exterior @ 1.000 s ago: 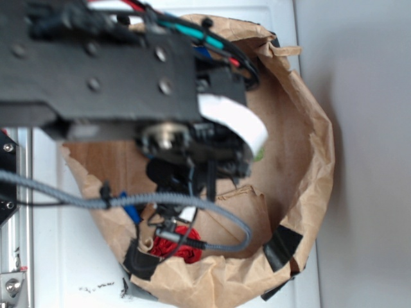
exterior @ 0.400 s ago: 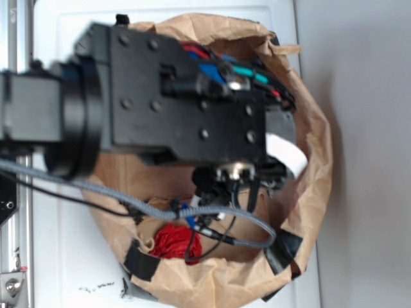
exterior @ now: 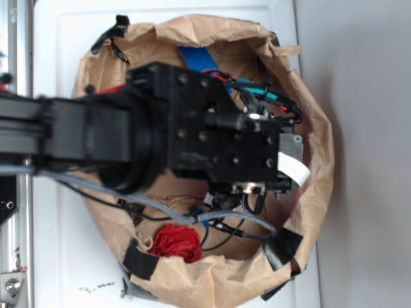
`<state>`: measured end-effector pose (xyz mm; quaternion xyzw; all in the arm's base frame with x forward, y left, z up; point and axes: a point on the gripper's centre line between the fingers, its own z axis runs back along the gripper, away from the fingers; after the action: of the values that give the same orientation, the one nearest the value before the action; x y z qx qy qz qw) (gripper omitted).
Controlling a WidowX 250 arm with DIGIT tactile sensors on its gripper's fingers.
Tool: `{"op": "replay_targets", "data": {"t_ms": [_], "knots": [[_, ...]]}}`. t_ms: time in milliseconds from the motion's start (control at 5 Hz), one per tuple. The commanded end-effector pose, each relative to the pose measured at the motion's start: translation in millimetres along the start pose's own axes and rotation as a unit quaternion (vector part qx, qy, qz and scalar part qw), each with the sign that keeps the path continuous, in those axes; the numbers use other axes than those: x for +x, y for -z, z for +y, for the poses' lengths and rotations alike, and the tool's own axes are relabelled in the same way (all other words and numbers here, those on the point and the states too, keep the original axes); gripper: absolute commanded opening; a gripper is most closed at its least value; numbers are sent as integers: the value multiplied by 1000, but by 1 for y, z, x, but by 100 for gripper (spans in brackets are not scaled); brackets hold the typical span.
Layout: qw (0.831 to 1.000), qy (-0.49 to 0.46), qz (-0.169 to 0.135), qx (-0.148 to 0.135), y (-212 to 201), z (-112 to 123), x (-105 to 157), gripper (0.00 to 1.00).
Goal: Grab the green animal.
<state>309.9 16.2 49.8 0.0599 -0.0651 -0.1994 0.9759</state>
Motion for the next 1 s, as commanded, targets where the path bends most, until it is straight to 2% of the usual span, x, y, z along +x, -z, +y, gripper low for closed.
{"op": "replay_targets", "data": {"t_ms": [0, 200, 600, 800], "knots": [[997, 33, -16, 73, -2, -7, 0, 100], [997, 32, -19, 72, -11, -8, -4, 0], [996, 29, -77, 42, -33, -6, -3, 0], [994, 32, -104, 30, -44, -4, -12, 0]]}}
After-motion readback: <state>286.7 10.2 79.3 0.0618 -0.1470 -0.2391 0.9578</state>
